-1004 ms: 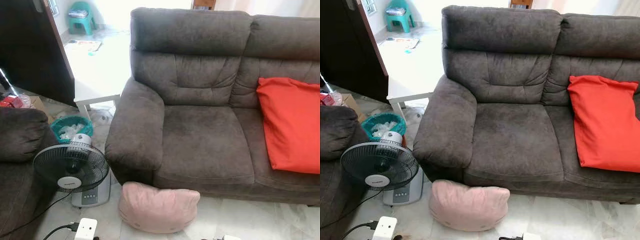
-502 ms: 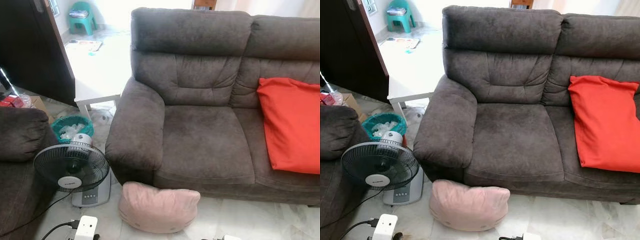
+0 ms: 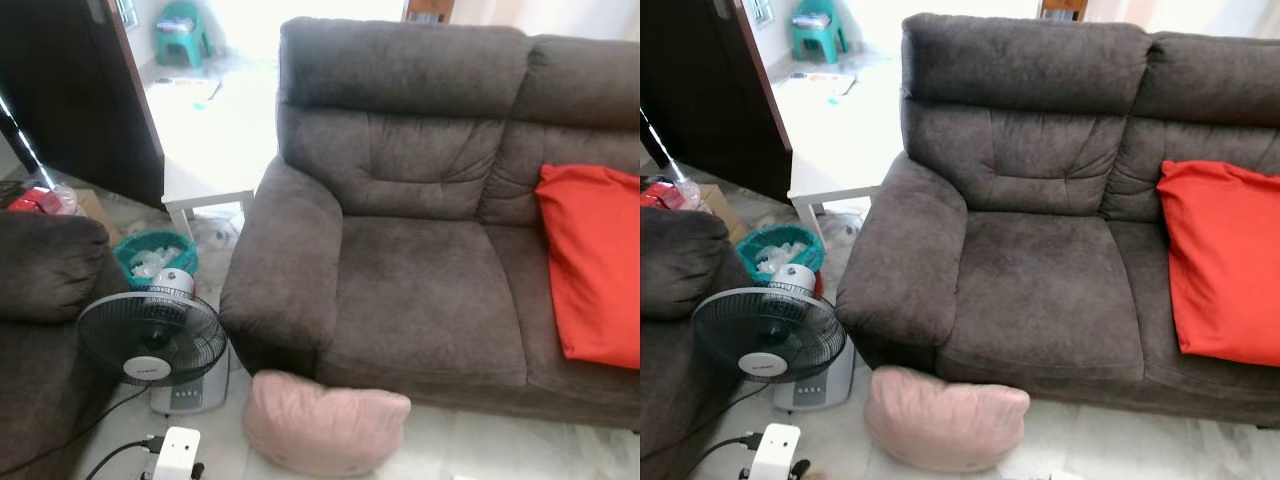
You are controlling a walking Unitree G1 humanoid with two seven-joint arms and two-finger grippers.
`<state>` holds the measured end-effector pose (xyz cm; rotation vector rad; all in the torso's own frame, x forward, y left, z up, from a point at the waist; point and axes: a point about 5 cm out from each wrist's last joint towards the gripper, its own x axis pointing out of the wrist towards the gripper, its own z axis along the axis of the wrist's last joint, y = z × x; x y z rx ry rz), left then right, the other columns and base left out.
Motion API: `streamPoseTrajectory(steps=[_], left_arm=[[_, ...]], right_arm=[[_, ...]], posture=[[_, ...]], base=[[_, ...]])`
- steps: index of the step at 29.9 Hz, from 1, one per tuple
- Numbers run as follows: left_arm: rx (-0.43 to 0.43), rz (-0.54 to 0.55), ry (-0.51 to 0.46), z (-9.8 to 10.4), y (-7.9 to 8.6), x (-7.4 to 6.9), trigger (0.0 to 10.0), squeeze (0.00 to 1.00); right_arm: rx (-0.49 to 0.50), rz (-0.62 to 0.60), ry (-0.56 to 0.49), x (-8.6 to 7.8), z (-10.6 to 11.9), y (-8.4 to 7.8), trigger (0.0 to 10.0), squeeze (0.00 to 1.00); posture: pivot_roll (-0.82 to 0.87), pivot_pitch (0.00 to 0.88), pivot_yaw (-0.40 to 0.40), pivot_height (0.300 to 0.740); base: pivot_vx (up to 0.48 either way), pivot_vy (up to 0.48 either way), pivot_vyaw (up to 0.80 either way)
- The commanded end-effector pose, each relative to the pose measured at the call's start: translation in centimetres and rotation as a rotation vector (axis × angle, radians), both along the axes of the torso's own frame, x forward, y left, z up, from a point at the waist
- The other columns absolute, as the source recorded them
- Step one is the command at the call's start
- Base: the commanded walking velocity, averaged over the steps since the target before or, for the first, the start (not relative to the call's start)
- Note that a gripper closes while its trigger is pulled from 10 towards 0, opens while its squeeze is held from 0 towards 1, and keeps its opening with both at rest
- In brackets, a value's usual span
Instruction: Move the pillow to the sofa from floor
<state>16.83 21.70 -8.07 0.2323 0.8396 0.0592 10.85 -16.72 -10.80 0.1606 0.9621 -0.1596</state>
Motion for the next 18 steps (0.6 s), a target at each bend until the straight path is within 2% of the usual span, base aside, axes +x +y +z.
streamPoseTrajectory(steps=[1, 5, 18], left_arm=[[-0.004, -0.022, -0.019, 0.1, -0.5, 0.4, 10.0, 0.00], [-0.002, -0.024, -0.028, 0.2, -0.4, 0.5, 10.0, 0.00], [-0.003, -0.047, -0.078, 0.7, -0.8, 1.4, 10.0, 0.00]], right_arm=[[0.005, -0.014, 0.040, -1.2, -0.3, -0.1, 10.0, 0.00], [0.005, -0.013, 0.040, -1.2, -0.3, -0.1, 10.0, 0.00], [0.006, -0.012, 0.041, -1.2, -0.4, -0.1, 10.0, 0.00]], posture=[[0.08, 0.010, -0.022, 0.740], [0.08, 0.010, -0.022, 0.740], [0.08, 0.015, -0.021, 0.740]], base=[[0.277, 0.000, 0.00], [0.277, 0.000, 0.00], [0.000, 0.000, 0.00]])
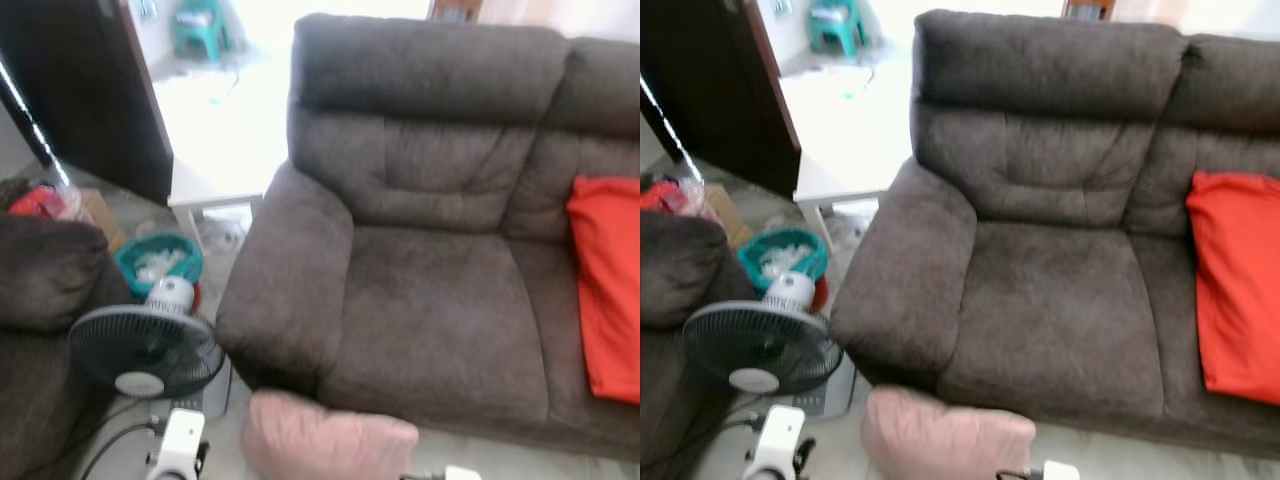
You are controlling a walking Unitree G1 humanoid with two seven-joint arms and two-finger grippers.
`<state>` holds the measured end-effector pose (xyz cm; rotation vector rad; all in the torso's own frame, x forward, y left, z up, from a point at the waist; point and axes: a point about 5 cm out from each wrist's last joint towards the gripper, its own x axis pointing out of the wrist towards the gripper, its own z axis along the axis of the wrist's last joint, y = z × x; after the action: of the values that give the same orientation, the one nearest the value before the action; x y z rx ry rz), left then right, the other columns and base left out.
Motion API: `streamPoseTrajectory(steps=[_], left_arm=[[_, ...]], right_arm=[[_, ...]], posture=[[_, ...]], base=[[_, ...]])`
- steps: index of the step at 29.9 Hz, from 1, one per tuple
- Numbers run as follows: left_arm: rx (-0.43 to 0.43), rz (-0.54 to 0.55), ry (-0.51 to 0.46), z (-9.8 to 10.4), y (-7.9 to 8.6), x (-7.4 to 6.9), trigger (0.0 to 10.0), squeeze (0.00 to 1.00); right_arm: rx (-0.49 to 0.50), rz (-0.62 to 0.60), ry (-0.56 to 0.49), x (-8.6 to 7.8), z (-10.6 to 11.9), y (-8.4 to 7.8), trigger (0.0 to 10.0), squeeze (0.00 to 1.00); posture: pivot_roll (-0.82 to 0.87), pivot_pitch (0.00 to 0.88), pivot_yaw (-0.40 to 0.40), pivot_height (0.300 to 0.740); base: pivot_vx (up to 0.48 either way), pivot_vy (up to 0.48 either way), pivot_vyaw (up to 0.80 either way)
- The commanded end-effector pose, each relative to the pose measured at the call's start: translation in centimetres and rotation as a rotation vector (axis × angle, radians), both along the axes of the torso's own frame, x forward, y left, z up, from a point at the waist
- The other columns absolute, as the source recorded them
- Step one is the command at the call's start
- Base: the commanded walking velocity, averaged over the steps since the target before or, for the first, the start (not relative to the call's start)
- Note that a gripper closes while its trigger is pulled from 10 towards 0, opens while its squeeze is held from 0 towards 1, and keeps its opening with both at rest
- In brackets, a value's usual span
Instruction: Move the pillow to the sofa from floor
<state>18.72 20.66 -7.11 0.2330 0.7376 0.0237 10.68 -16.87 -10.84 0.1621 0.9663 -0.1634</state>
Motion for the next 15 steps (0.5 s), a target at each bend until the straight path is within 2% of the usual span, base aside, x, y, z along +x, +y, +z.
streamPoseTrajectory(steps=[1, 6, 9, 12, 13, 15], left_arm=[[0.011, -0.003, 0.019, -0.2, 0.2, -0.5, 10.0, 0.00], [0.012, -0.003, 0.016, -0.2, 0.3, -0.5, 10.0, 0.00], [0.013, 0.004, -0.027, 0.2, 0.5, 0.0, 10.0, 0.00], [0.017, 0.004, -0.078, 0.8, 0.5, 0.9, 10.0, 0.00], [0.021, 0.011, -0.137, 1.6, 0.5, 1.9, 10.0, 0.00], [0.021, 0.014, -0.155, 1.8, 0.6, 2.2, 10.0, 0.00]], right_arm=[[0.006, -0.009, 0.037, -1.0, -0.3, 0.1, 10.0, 0.00], [0.006, -0.009, 0.037, -1.0, -0.3, 0.1, 10.0, 0.00], [0.007, -0.010, 0.035, -1.0, -0.3, 0.1, 10.0, 0.00], [0.008, -0.009, 0.033, -1.0, -0.3, 0.1, 10.0, 0.00], [0.009, -0.008, 0.031, -1.0, -0.3, 0.1, 10.0, 0.00], [0.009, -0.008, 0.030, -1.0, -0.3, 0.1, 10.0, 0.00]], posture=[[0.08, 0.016, -0.020, 0.740], [0.08, 0.018, -0.020, 0.740], [0.08, 0.018, -0.021, 0.740], [0.08, 0.018, -0.021, 0.740], [0.08, 0.020, -0.022, 0.740], [0.08, 0.020, -0.022, 0.740]], base=[[0.000, 0.000, 0.00], [0.000, 0.000, 0.00], [0.000, 0.000, 0.00], [0.000, 0.000, 0.00], [0.000, 0.000, 0.00], [0.000, 0.000, 0.00]])
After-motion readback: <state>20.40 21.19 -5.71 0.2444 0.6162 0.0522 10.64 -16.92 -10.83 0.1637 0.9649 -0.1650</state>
